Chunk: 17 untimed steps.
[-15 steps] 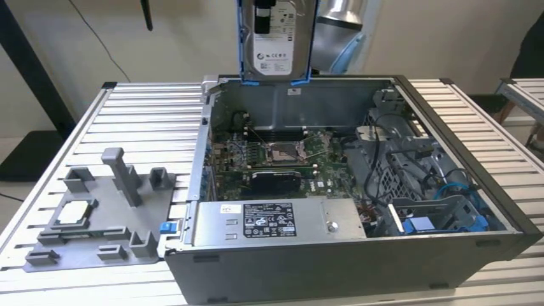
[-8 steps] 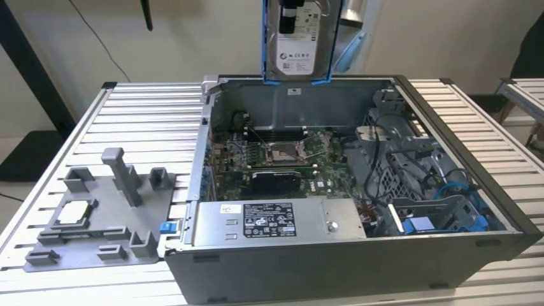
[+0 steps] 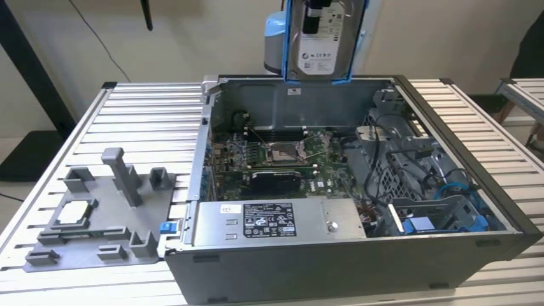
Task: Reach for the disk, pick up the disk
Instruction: 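Pick up the disk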
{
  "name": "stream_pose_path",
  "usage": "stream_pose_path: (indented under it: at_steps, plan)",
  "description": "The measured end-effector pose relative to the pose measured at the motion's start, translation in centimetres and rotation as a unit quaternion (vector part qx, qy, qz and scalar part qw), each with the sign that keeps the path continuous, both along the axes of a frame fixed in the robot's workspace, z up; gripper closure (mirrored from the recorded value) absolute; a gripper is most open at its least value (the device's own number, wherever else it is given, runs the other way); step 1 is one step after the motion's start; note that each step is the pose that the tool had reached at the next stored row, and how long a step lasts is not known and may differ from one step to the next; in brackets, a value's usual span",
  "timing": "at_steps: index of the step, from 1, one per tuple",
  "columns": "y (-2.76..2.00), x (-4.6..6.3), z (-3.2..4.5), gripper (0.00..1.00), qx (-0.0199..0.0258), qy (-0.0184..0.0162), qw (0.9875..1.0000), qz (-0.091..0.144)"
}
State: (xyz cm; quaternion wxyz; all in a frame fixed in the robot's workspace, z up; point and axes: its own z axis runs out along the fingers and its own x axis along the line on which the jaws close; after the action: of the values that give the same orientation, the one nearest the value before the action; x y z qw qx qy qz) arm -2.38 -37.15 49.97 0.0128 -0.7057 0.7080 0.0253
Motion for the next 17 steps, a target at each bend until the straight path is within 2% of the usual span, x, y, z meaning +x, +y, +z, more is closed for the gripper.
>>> stream_pose_path:
  at_steps: [7, 17]
  plan:
    - [0.0, 2.6, 0.0, 1.0, 0.0, 0.0001, 1.0, 0.0]
    - [-0.01, 2.8, 0.0, 1.0, 0.0, 0.0001, 1.0, 0.0]
